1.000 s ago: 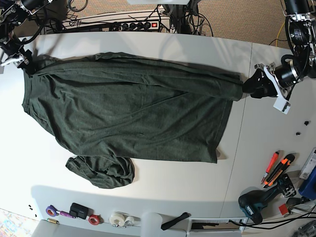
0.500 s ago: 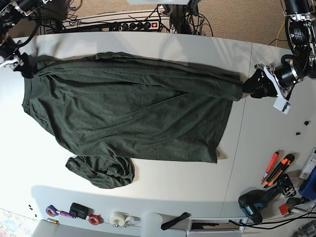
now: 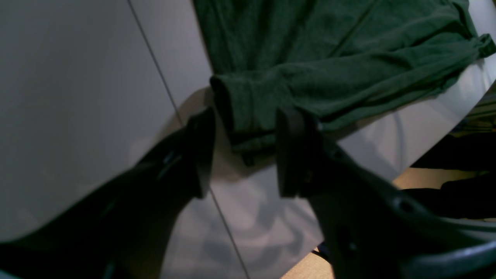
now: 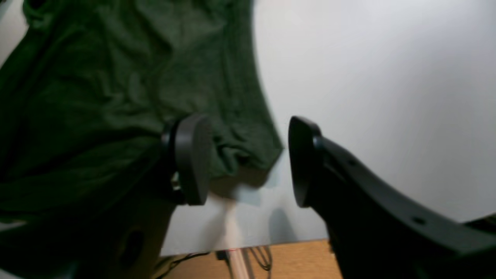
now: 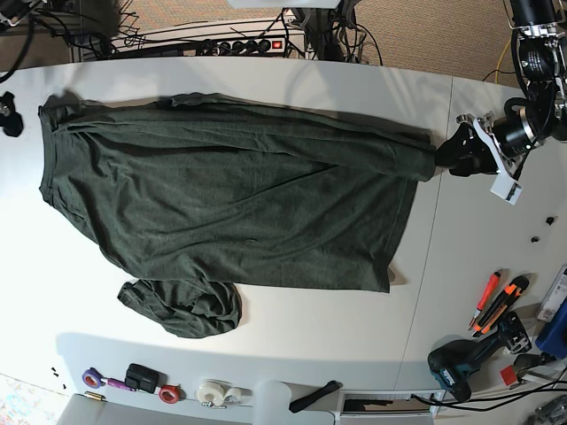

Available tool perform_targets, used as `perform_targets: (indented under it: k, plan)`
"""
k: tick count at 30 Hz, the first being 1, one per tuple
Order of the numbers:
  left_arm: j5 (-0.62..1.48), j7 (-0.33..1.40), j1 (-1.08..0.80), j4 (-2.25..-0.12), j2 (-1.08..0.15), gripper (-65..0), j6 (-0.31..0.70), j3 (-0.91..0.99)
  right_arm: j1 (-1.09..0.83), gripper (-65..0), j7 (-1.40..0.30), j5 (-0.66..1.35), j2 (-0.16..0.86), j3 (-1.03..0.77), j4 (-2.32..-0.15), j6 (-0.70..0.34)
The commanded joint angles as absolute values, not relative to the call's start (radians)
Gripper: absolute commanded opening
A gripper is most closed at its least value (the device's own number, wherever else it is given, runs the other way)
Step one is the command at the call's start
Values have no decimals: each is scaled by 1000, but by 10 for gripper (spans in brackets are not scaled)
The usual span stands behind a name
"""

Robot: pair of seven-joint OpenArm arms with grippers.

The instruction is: Layout the t-shirt on the table in an organized manner, then fold the t-shirt properly

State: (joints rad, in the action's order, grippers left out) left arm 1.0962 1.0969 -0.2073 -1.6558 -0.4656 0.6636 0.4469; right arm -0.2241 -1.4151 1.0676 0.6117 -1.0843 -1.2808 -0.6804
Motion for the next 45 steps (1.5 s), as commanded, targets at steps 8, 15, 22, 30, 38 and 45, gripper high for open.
perform_targets:
  k: [8,15,22,30,38,45]
  plan:
    - [1226,880,-181,-1670,-451,-650,698,454,-95,-650,-1396,1261,652,-1127,-1296,-698]
    - [877,726,-105,-1669,-374,-650,698,301,2,-650,-1396,1362,461,-1046,-1296,-698]
    - [463,737,-51,-1686,-380,-650,530,58,-1,-650,-1227,947,429,-922,-1374,-698]
    - [306,826,-51,-1809,-399,-650,514,-6,-35,-650,-1055,569,432,-903,-1813,-698]
    - [466,1081,-51,-1867,-435,-650,554,-11,-250,-650,-1119,445,424,-691,-1949,-698]
    - [554,1003,-69,-1868,-435,-650,561,-10,-352,-650,-1065,400,424,-679,-1949,-538]
